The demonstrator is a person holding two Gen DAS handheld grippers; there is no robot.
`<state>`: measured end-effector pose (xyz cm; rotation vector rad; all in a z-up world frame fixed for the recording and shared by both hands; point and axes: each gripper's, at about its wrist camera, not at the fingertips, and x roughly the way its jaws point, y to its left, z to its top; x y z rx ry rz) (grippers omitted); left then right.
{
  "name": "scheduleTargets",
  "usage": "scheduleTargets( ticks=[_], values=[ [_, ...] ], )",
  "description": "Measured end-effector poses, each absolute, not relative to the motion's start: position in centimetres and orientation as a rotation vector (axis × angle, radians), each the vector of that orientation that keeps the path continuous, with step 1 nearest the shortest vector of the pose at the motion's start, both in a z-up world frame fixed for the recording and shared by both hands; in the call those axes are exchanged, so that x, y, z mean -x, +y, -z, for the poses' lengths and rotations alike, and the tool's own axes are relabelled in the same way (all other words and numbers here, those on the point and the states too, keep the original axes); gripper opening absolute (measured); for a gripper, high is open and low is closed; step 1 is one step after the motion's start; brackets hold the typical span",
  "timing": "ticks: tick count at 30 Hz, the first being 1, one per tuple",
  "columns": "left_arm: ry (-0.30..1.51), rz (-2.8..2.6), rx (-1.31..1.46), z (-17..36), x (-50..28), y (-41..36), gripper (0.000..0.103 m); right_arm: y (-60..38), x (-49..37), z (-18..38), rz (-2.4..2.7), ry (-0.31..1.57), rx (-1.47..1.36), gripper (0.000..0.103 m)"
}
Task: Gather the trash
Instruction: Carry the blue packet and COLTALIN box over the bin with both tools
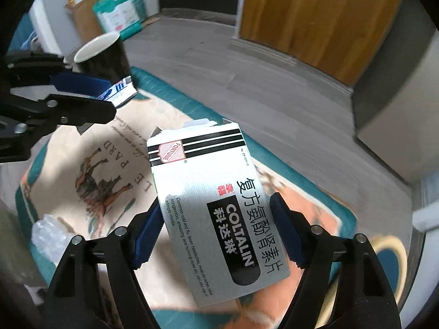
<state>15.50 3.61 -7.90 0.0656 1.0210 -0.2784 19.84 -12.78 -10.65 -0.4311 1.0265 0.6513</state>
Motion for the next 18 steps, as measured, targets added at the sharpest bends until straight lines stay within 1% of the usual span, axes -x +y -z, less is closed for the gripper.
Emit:
scheduleTargets(
  ticks=[10, 18],
  values=[
    [0.963, 0.347, -0.107, 5.6, -14.9, -0.6, 0.030, -20.2, -15.6, 5.0, -0.420, 0.966, 0.302, 0.077],
    [0.961, 0.474, -0.138, 5.8, -14.3, -7.5, 0.030, -25.9, -13.4, 4.6, -0.252, 0.980, 0.209, 0.077]
  ],
)
